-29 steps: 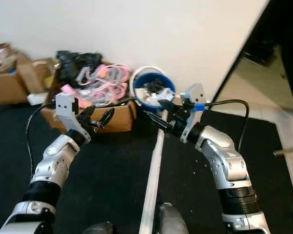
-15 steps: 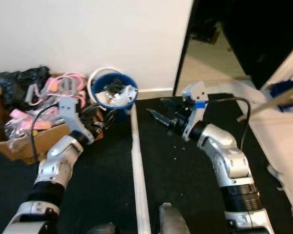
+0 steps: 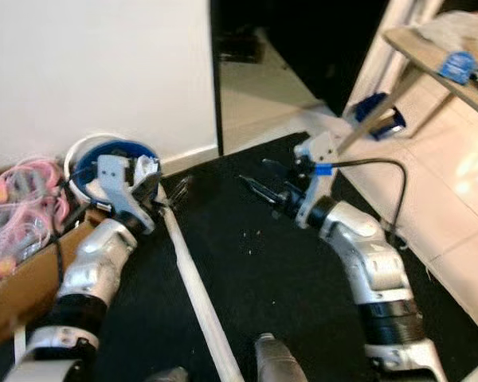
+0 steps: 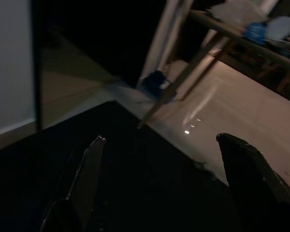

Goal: Picking trash to rubbish bin

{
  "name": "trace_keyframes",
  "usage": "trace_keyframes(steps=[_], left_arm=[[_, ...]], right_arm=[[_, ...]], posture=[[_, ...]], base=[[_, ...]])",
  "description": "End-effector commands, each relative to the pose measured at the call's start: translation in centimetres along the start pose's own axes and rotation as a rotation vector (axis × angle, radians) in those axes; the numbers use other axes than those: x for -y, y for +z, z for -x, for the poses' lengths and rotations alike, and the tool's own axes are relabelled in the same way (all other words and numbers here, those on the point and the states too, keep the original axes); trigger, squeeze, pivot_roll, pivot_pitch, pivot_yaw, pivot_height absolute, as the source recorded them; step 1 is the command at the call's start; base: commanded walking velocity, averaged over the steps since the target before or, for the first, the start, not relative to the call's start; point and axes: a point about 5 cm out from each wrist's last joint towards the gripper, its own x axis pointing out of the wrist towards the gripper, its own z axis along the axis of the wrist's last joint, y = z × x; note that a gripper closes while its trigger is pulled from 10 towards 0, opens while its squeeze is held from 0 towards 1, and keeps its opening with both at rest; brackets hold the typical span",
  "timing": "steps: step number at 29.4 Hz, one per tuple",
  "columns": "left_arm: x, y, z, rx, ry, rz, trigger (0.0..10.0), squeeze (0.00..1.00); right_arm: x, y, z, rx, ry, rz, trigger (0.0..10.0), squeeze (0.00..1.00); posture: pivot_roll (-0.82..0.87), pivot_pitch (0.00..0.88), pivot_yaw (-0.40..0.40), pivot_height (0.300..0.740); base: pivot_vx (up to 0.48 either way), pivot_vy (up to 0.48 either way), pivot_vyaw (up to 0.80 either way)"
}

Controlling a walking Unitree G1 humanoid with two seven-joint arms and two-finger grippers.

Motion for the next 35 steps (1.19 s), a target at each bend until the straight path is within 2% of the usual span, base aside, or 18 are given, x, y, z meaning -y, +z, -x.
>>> trace_keyframes(steps=[1, 12, 15, 17, 20, 26, 29, 32, 35], left_arm=[[-0.1, -0.5, 0.3, -0.021, 0.004, -0.005, 10.0, 0.0], [-0.1, -0.7, 0.4, 0.002, 0.032, -0.006, 10.0, 0.0], [-0.1, -0.4, 0.4, 0.026, 0.04, -0.012, 10.0, 0.0], [-0.2, 0.3, 0.5, 0.095, 0.075, -0.026, 10.0, 0.0], [-0.2, 0.4, 0.5, 0.108, 0.091, -0.034, 10.0, 0.0], [1.4, -0.2, 0.3, 0.101, 0.016, -0.029, 10.0, 0.0], [1.7, -0.1, 0.3, 0.105, -0.007, -0.028, 10.0, 0.0], [3.1, -0.1, 0.4, 0.127, -0.074, 0.009, 10.0, 0.0], [3.2, 0.0, 0.5, 0.133, -0.073, 0.015, 10.0, 0.0]], right_arm=[[-0.1, -0.4, 0.0, -0.004, -0.007, -0.012, 10.0, 0.0], [-0.1, -0.5, -0.1, 0.0, -0.013, -0.015, 10.0, 0.0], [-0.1, -0.5, -0.1, 0.0, -0.014, -0.015, 10.0, 0.0], [-0.3, -0.9, 0.2, 0.004, -0.015, -0.033, 10.0, 0.0], [-0.3, -1.1, 0.2, 0.005, -0.019, -0.039, 10.0, 0.0], [-0.2, -1.5, 0.1, 0.03, -0.079, -0.08, 10.0, 0.0], [-0.1, -1.5, 0.1, 0.033, -0.092, -0.079, 10.0, 0.0], [0.0, -1.6, -0.1, 0.052, -0.124, -0.102, 10.0, 0.0], [0.1, -1.6, -0.1, 0.066, -0.14, -0.124, 10.0, 0.0]], posture=[[-0.03, 0.114, 0.003, 0.74], [-0.03, 0.12, 0.005, 0.74], [-0.03, 0.12, 0.005, 0.74], [-0.03, 0.121, 0.003, 0.74], [-0.03, 0.121, 0.002, 0.74], [-0.03, 0.121, 0.002, 0.74], [-0.03, 0.121, 0.002, 0.74], [-0.03, 0.121, 0.005, 0.74], [-0.03, 0.123, 0.004, 0.74]], base=[[0.0, 0.0, -0.8], [0.0, 0.0, -0.8], [0.0, 0.0, -0.8], [0.0, 0.0, -0.8], [0.0, 0.0, -0.8], [0.0, 0.0, -0.8], [0.0, 0.0, -0.8], [0.0, 0.0, -0.8], [0.0, 0.0, 0.0]])
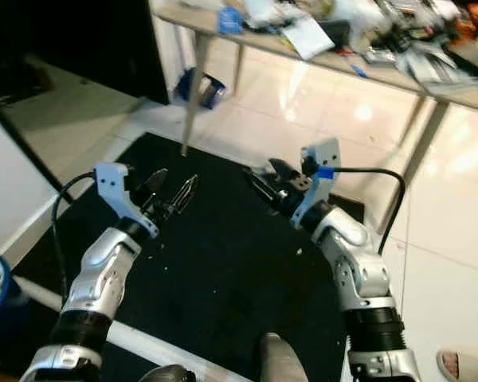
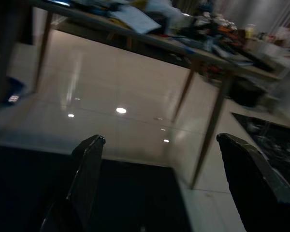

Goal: Picking trash to rubbish bin

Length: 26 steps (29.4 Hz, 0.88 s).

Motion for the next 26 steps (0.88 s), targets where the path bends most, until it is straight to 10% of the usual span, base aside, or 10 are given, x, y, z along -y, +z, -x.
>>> trace_keyframes(steps=[1, 26], left_arm=[[0.4, -0.1, 0.1, 0.005, -0.009, 0.019, 10.0, 0.0], [1.0, 1.1, -0.1, 0.062, -0.042, 0.127, 10.0, 0.0]], right_arm=[[0.3, 0.2, 0.1, 0.022, -0.019, -0.016, 10.0, 0.0], [0.8, 0.6, -0.2, 0.052, -0.056, -0.038, 10.0, 0.0]], posture=[[-0.03, 0.123, 0.004, 0.74], [-0.03, 0.148, -0.002, 0.74]], base=[[0.0, 0.0, 0.0], [0.067, 0.0, -0.06]])
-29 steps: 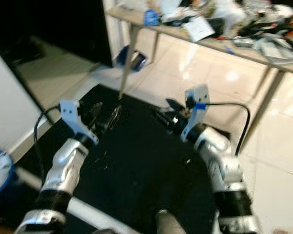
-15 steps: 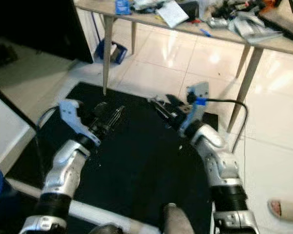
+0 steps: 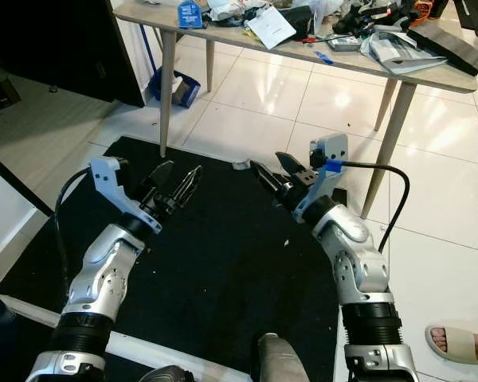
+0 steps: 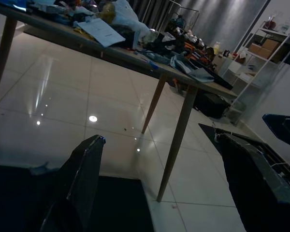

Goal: Picking trash to rubbish bin

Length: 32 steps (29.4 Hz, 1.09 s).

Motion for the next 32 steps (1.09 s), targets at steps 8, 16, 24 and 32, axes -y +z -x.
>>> trace_keyframes(steps=[8, 16, 24, 32], left_arm=[[0.36, -0.22, -0.2, -0.008, -0.028, 0.051, 10.0, 0.0], [0.49, -0.33, -0.18, -0.013, -0.037, 0.054, 10.0, 0.0], [0.58, -0.38, -0.19, -0.017, -0.044, 0.056, 10.0, 0.0], [0.61, -0.42, -0.25, -0.022, -0.05, 0.052, 10.0, 0.0]], right_arm=[[0.24, -0.01, -0.19, -0.011, -0.014, -0.003, 10.0, 0.0], [0.14, -0.14, -0.13, -0.021, -0.006, 0.0, 10.0, 0.0], [0.13, -0.16, -0.09, -0.021, -0.005, 0.0, 10.0, 0.0], [0.25, -0.19, -0.14, -0.014, -0.009, -0.009, 10.0, 0.0]], posture=[[-0.03, 0.152, 0.0, 0.74], [-0.03, 0.142, -0.001, 0.74], [-0.04, 0.14, -0.001, 0.74], [-0.03, 0.137, -0.005, 0.74]], base=[[0.336, 0.0, 0.0], [0.35, 0.0, -0.69], [0.35, 0.0, -0.8], [0.346, 0.0, -0.5]])
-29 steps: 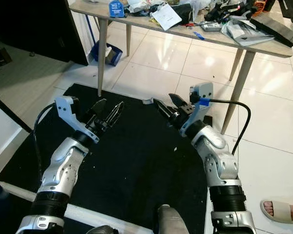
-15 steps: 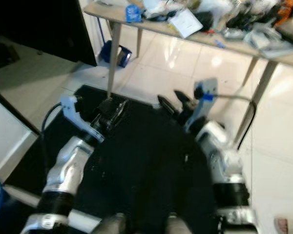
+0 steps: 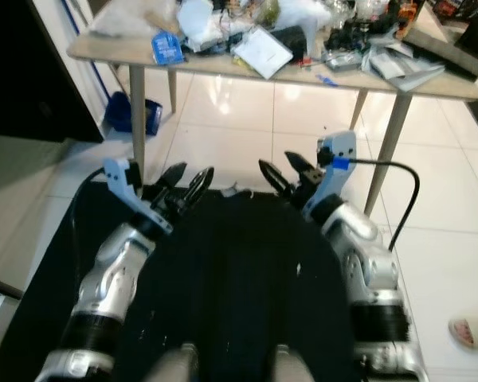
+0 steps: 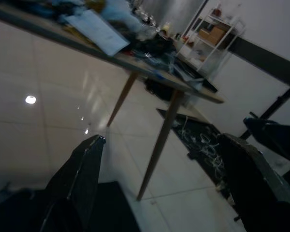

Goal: Picking trash to rubbish bin

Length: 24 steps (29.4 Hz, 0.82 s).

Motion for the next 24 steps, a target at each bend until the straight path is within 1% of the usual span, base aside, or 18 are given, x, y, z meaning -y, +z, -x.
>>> trace_keyframes(steps=[1, 8, 24], left_arm=[[0.3, -0.28, -0.09, -0.014, -0.013, 0.0, 10.0, 0.0], [0.27, -0.43, -0.12, -0.021, -0.019, -0.007, 10.0, 0.0], [0.27, -0.48, -0.11, -0.024, -0.022, -0.013, 10.0, 0.0]], right_arm=[[0.6, 0.12, 0.39, -0.004, -0.021, 0.005, 10.0, 0.0], [0.69, -0.03, 0.39, -0.006, -0.018, 0.007, 10.0, 0.0], [0.68, -0.08, 0.34, -0.009, -0.014, 0.005, 10.0, 0.0]], posture=[[-0.03, 0.137, -0.005, 0.74], [-0.03, 0.113, -0.007, 0.74], [-0.03, 0.12, -0.005, 0.74]], base=[[0.345, 0.0, 0.0], [0.342, 0.0, 0.0], [0.337, 0.0, 0.0]])
